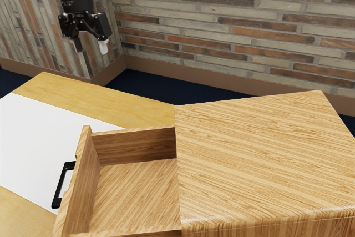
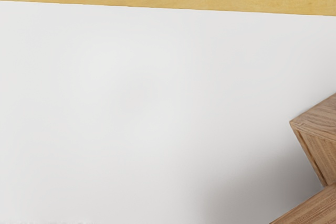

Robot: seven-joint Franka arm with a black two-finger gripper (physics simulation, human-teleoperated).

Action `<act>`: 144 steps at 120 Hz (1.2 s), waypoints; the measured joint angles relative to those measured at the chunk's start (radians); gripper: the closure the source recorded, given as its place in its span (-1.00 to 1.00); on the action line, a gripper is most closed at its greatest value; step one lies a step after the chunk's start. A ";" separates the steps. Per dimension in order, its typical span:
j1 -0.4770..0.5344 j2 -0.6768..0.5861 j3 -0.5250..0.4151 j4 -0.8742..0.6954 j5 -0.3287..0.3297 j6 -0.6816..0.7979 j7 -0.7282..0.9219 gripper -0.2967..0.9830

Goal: Push the drawer handle with one arm to close the drawer

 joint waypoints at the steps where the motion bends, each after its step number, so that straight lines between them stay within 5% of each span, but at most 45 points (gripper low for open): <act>1: 0.001 -0.001 0.000 -0.003 0.000 0.002 -0.001 -0.54; 13: -0.001 -0.057 -0.002 -0.091 0.007 0.024 -0.004 -0.54; 25: -0.069 -0.370 0.048 -0.496 0.083 0.103 -0.003 -0.53; 38: -0.337 -0.733 0.257 -0.837 0.291 0.198 0.001 -0.53; 47: -0.496 -0.875 0.356 -0.940 0.424 0.239 0.012 -0.51; 57: -0.750 -1.045 0.576 -1.013 0.583 0.270 0.026 -0.47; 71: -0.850 -1.195 0.640 -1.146 0.698 0.273 0.048 -0.37; 100: -0.978 -1.241 0.641 -1.231 0.731 0.218 0.060 -0.23; 144: -1.080 -1.213 0.604 -1.253 0.677 0.293 -0.014 -0.14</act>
